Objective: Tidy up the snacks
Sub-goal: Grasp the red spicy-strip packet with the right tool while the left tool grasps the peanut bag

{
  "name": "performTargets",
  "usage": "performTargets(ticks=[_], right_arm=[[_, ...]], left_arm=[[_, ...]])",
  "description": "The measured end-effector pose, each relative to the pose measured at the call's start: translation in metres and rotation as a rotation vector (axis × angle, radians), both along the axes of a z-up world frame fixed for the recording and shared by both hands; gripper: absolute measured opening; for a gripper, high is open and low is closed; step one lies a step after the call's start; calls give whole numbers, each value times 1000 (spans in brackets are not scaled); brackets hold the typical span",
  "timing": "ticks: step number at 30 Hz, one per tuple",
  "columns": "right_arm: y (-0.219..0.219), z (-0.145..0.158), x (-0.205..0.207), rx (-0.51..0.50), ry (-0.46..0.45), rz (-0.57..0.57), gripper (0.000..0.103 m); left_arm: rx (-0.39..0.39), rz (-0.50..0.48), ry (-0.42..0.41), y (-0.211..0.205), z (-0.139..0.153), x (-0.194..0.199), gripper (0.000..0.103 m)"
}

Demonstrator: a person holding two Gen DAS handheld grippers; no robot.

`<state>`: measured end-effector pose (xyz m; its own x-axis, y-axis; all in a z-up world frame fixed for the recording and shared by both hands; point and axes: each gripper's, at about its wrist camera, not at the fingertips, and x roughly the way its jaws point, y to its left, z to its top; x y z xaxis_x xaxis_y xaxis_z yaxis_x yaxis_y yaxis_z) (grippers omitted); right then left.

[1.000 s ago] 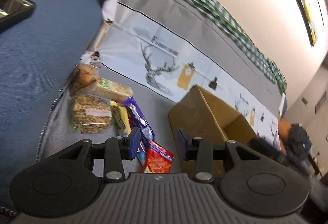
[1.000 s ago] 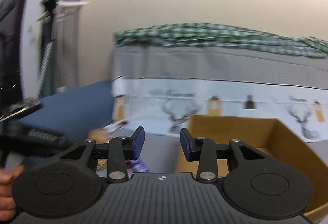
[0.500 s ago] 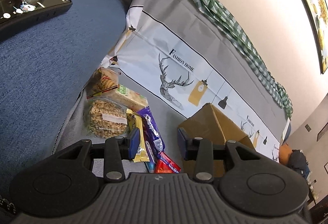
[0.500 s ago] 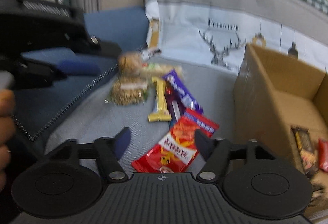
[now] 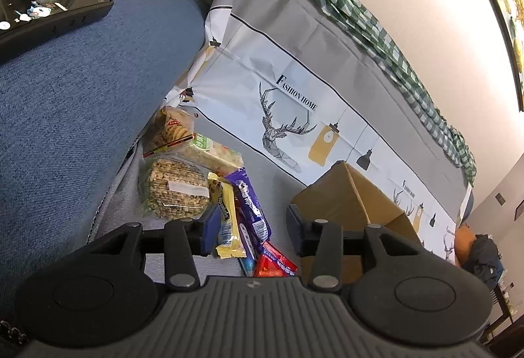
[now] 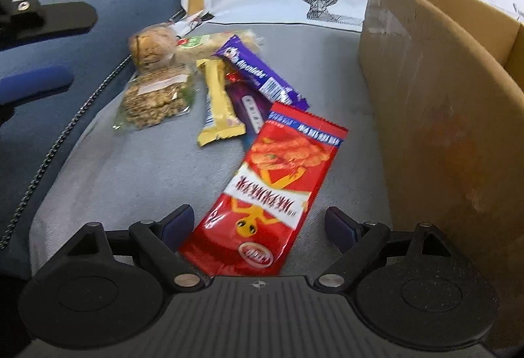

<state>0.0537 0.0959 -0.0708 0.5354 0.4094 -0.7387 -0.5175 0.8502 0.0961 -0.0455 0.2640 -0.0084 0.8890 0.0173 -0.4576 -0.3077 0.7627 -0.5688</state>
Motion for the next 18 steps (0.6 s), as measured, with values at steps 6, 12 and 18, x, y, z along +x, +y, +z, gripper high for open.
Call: performTargets(ticks=[6,12,18], right_arm=[[1,2,-3,-20,-56,39,51],[-9,13,-8,8,-79,72,47],[-26,28,-18,47,-74,104,47]], left_arm=[[12,4,8,-2,1,-1,48],[15,14,19,-3,1,-2,50],[-8,35,40,-1,-2,0,50]])
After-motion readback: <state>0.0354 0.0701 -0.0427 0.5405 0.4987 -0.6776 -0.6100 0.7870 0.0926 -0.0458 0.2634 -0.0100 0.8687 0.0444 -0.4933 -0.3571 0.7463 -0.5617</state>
